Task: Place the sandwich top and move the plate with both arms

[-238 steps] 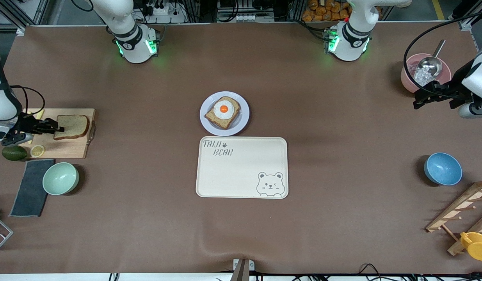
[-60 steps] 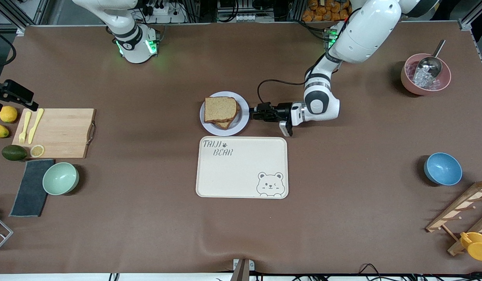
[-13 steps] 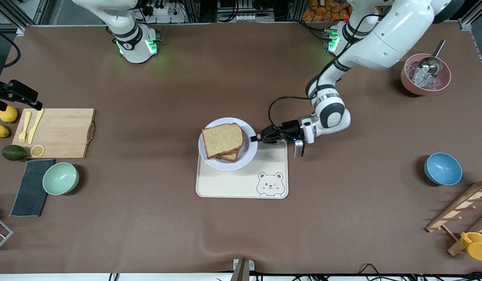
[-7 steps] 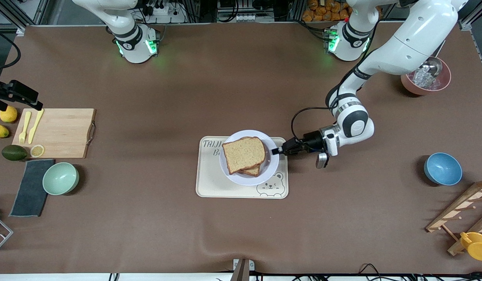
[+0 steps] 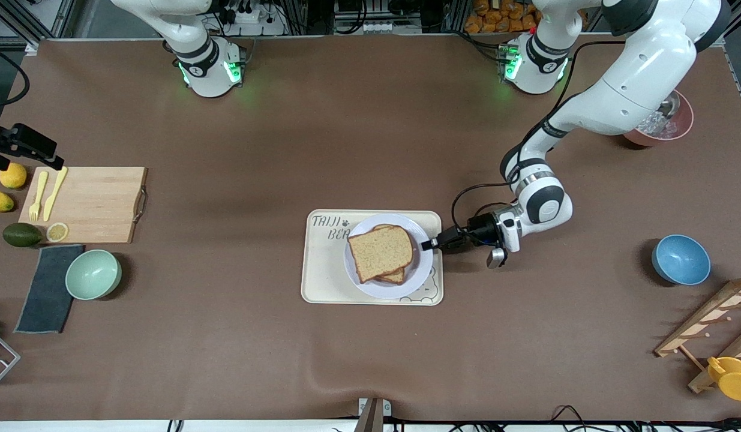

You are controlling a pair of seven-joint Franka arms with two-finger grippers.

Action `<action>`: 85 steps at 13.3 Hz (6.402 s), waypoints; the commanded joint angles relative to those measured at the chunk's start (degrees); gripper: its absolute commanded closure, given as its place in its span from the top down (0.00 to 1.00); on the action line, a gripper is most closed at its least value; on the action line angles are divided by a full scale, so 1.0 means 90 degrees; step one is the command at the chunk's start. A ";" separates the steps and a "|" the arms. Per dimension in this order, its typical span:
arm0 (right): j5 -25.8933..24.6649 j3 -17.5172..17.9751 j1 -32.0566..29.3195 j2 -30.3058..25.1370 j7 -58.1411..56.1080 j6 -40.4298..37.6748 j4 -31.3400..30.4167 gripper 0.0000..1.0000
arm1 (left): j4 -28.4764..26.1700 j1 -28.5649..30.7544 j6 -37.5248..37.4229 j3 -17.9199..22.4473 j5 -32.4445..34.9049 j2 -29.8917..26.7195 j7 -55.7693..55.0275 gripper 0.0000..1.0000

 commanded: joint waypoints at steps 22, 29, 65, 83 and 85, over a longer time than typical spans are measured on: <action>-0.0010 0.0011 -0.0002 -0.0001 0.0097 0.0042 -0.0065 1.00 | 0.0282 -0.0450 -0.0111 0.0592 0.0626 0.0722 0.0007 1.00; -0.0010 0.0011 -0.0011 0.0009 0.0087 0.0061 -0.0075 1.00 | 0.0203 -0.0343 -0.0102 0.0601 0.0626 0.0566 -0.0091 1.00; -0.0010 -0.0008 -0.0148 0.0106 0.0097 -0.0222 0.0013 1.00 | 0.1881 0.0175 -0.1174 0.0738 0.8073 -0.1710 -0.6934 1.00; 0.0068 0.0001 -0.0128 0.0097 0.0097 -0.0241 -0.0103 1.00 | 0.3172 0.0097 -0.2738 0.0641 1.2127 -0.2568 -0.7415 1.00; 0.0068 0.0001 -0.0099 0.0097 0.0097 -0.0241 -0.0104 1.00 | 0.3172 0.0116 -0.2748 0.0631 1.2149 -0.2676 -0.7405 1.00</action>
